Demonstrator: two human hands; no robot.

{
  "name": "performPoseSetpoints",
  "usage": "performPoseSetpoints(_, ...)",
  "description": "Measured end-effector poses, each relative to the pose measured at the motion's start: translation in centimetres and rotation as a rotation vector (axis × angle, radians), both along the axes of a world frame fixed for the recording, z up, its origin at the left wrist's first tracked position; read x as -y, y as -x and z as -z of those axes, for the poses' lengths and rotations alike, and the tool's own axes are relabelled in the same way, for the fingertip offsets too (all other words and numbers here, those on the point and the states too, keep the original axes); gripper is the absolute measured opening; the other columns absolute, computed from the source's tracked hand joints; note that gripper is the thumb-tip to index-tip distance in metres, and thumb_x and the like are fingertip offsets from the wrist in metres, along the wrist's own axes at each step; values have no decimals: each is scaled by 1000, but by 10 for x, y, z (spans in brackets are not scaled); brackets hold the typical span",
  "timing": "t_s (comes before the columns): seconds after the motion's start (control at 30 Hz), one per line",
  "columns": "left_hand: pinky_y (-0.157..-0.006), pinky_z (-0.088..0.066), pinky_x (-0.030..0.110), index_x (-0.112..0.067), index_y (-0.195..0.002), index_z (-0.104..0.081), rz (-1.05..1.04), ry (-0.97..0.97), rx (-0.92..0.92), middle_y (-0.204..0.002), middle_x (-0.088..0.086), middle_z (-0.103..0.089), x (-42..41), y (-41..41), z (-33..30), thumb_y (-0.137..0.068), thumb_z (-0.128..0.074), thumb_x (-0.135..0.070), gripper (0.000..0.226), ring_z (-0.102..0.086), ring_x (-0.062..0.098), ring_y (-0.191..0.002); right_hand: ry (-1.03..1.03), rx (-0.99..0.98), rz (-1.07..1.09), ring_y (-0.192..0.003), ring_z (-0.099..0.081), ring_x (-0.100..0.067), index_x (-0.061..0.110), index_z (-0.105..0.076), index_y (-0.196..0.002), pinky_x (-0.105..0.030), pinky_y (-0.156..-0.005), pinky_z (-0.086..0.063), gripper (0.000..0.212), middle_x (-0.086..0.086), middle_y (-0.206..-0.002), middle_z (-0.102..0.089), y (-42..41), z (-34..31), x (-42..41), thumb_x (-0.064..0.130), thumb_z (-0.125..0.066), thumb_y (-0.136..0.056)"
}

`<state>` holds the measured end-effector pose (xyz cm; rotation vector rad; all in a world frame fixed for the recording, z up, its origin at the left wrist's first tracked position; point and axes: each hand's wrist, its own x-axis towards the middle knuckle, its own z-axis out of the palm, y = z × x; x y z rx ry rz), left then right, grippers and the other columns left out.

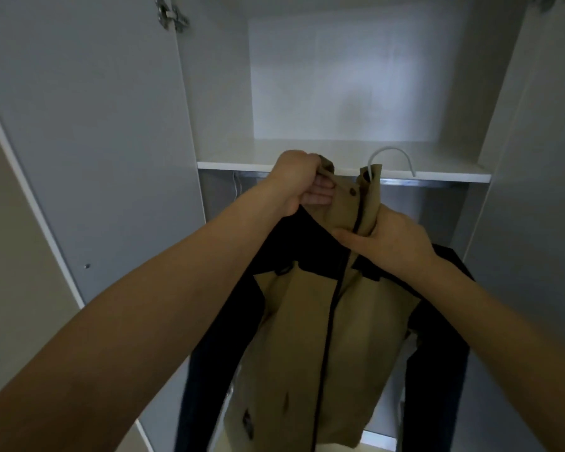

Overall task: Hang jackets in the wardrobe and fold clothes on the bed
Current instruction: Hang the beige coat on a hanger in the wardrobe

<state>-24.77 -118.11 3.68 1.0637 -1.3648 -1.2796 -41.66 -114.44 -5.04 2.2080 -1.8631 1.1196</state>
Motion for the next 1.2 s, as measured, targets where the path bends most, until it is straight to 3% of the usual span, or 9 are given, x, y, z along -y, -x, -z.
performPoseSetpoints(0.23, -64, -51, 28, -26, -98, -45, -202, 562, 48, -85, -1, -55, -21, -10, 99, -91, -55, -33, 14, -56, 9, -73, -30, 272, 20, -77, -63, -14, 23, -65, -92, -30, -67, -49, 41, 8, -81, -65, -10, -19, 13, 63, -53, -86)
performPoseSetpoints(0.4, -103, -44, 39, -23, -144, -31, 56, -114, 738, -138, 1, -38, -56, 12, 276, -57, -65, -78, 108, -45, 21, -126, 43, 337, 113, -65, -57, -5, 27, -62, -82, -24, -57, -42, 42, 12, -73, -62, -19, -33, 5, 67, -52, -85)
performPoseSetpoints(0.47, -94, -53, 41, -10, -117, -60, 105, -201, 802, -119, 12, -59, -46, 13, 296, -73, -62, -66, 71, -62, 25, -104, 53, 394, 108, -67, -60, -6, 26, -65, -84, -23, -57, -44, 42, 11, -75, -65, -14, -38, -3, 66, -54, -84)
performPoseSetpoints(0.57, -74, -57, 47, -12, -67, -51, -17, 22, 754, -76, 15, -61, -36, 10, 299, -95, -45, -29, 33, -62, 26, -66, 87, 501, 123, -72, -64, -9, 23, -67, -87, -30, -68, -54, 42, 9, -79, -68, 0, -46, -15, 64, -57, -84)
performPoseSetpoints(0.67, -67, -55, 35, -25, -87, -44, -74, 277, 681, -87, 0, -54, -52, 11, 294, -95, -40, -47, 23, -59, 16, -69, 140, 618, 168, -71, -63, -6, 20, -67, -89, -36, -77, -56, 44, 12, -79, -67, 14, -53, -24, 63, -60, -82)
performPoseSetpoints(0.77, -86, -50, 28, -32, -125, -35, -58, 396, 717, -114, -10, -51, -71, 16, 308, -85, -43, -74, 58, -58, 10, -98, 161, 673, 206, -67, -62, -4, 27, -64, -80, -35, -75, -56, 36, 14, -74, -65, 23, -54, -32, 63, -61, -81)
performPoseSetpoints(0.93, -86, -51, 29, -22, -146, -35, 126, 690, 1082, -149, 8, -33, -50, 15, 299, -102, -42, -24, 44, -61, 22, -99, 169, 737, 174, -73, -67, -9, 14, -70, -94, -41, -78, -57, 47, 6, -81, -71, 25, -50, -41, 59, -62, -82)
performPoseSetpoints(1.07, -59, -55, 21, -21, -136, -46, 188, 1149, 1087, -134, 29, -52, -43, -13, 267, -90, -52, -14, 47, -64, 20, -64, 203, 775, 165, -76, -68, -8, 20, -69, -89, -41, -80, -57, 42, 7, -82, -71, 40, -48, -46, 60, -61, -82)
performPoseSetpoints(1.2, -61, -60, 30, -23, -132, -41, 346, 1556, 1062, -115, 26, -62, -56, -8, 255, -91, -54, -16, 43, -68, 28, -75, 225, 826, 137, -83, -66, -5, 34, -62, -87, -36, -85, -56, 22, 13, -87, -69, 50, -42, -46, 55, -60, -87)
